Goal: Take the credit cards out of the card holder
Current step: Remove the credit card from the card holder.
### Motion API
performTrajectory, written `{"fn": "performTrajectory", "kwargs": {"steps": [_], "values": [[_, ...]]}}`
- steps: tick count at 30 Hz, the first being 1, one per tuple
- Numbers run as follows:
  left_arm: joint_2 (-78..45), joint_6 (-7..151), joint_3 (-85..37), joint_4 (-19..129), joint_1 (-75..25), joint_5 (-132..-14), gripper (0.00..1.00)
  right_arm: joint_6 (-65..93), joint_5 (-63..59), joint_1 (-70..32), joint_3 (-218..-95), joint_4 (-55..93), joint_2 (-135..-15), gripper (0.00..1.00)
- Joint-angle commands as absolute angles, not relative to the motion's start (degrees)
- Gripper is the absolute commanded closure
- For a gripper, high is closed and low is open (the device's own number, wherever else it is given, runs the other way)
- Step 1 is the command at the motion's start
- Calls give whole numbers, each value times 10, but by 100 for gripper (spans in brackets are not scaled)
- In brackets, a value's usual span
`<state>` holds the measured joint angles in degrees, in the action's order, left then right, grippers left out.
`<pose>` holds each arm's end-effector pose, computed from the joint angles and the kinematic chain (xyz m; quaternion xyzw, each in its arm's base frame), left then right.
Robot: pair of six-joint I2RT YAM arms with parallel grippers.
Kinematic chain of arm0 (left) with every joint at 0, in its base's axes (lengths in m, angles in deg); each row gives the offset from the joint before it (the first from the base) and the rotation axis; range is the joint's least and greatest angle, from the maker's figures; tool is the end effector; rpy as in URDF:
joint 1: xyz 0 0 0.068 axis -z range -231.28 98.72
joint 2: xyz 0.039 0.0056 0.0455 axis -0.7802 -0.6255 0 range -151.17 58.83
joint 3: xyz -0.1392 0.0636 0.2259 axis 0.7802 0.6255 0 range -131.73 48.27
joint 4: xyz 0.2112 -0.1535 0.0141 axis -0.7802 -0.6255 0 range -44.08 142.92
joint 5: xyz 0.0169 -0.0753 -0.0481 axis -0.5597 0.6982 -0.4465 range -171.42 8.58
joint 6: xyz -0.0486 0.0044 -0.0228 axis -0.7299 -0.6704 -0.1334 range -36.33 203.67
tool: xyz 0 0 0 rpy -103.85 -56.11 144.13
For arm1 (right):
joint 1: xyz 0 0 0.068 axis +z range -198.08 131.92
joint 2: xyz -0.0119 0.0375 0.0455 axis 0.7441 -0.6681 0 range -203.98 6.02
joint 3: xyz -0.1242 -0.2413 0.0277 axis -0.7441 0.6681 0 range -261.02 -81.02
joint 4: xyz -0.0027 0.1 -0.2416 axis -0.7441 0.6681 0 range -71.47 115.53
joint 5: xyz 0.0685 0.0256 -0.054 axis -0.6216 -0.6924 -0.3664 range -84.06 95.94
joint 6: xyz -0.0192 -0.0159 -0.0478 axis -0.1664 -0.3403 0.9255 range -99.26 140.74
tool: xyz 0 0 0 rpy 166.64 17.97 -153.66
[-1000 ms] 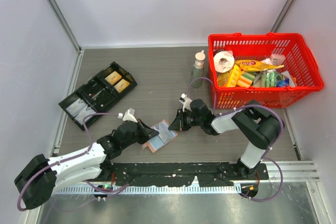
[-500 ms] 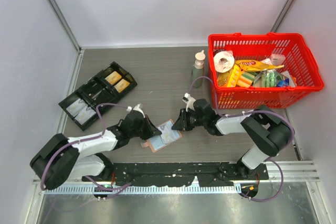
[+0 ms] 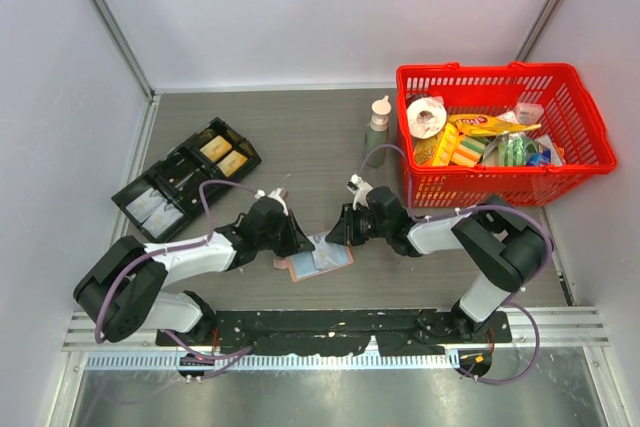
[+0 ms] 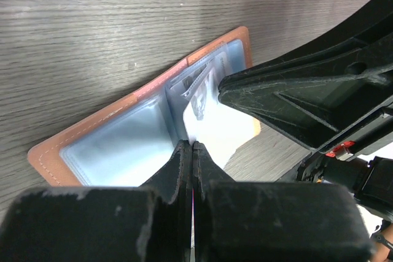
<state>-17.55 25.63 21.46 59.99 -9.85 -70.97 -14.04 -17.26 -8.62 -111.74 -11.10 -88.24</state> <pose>0.1777 -0.1655 0.1490 -0.0953 0.9073 -0.3599 0.1956 0.2158 0.1959 0.1246 -0.1297 0.8600 0.4194 0.2601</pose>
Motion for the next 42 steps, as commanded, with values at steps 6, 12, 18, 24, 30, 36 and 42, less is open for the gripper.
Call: {"fn": "performTrajectory", "kwargs": {"steps": [6, 12, 18, 24, 30, 36, 42], "values": [[-164, 198, 253, 627, -108, -716, 100, -173, -124, -106, -1058, -145, -938, 87], [-118, 153, 293, 632, -109, -752, 100, -172, -126, -112, -1053, -152, -948, 89], [-91, 152, 295, 622, -109, -761, 93, -174, -136, -113, -1055, -161, -957, 89], [-116, 149, 294, 643, -109, -750, 74, -178, -142, -113, -1055, -169, -962, 89], [-135, 141, 289, 665, -100, -761, 65, -179, -144, -113, -1054, -171, -960, 89], [-137, 134, 290, 663, -93, -778, 91, -181, -145, -113, -1053, -172, -959, 90], [-35, 152, 290, 560, -93, -857, 100, -181, -143, -113, -1051, -174, -960, 90]]}}
